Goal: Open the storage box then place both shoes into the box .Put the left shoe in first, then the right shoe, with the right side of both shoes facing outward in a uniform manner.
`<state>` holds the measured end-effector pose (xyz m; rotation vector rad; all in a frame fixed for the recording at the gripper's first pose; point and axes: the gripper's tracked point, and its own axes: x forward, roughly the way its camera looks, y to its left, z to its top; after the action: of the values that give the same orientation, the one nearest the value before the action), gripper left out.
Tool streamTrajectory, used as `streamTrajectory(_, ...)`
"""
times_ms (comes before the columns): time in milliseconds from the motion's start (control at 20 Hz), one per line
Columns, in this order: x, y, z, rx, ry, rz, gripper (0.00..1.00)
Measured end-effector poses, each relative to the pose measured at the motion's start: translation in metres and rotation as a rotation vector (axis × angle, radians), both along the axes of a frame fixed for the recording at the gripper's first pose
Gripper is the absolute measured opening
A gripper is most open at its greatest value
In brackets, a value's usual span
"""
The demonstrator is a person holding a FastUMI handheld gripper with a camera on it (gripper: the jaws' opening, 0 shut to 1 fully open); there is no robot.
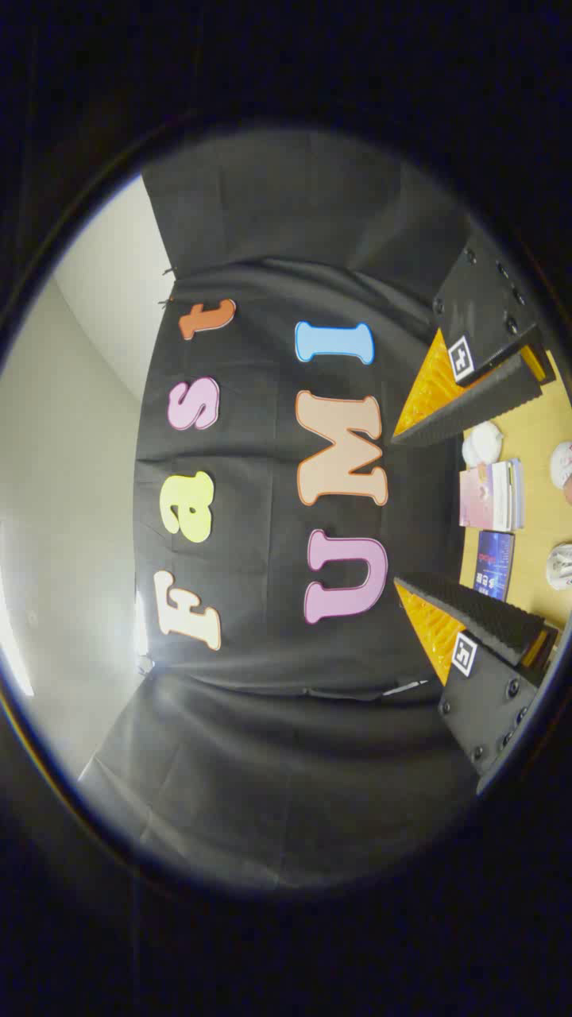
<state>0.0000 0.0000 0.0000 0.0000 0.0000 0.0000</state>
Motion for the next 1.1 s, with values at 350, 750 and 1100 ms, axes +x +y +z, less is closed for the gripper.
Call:
streamTrajectory(350,0.002,-0.006,-0.001,0.000,0.006,0.002,0.98)
streamTrajectory(750,0.008,0.000,-0.011,0.017,0.030,0.042,0.98)
streamTrajectory(1100,0.024,0.057,-0.100,0.207,0.218,0.231,0.96)
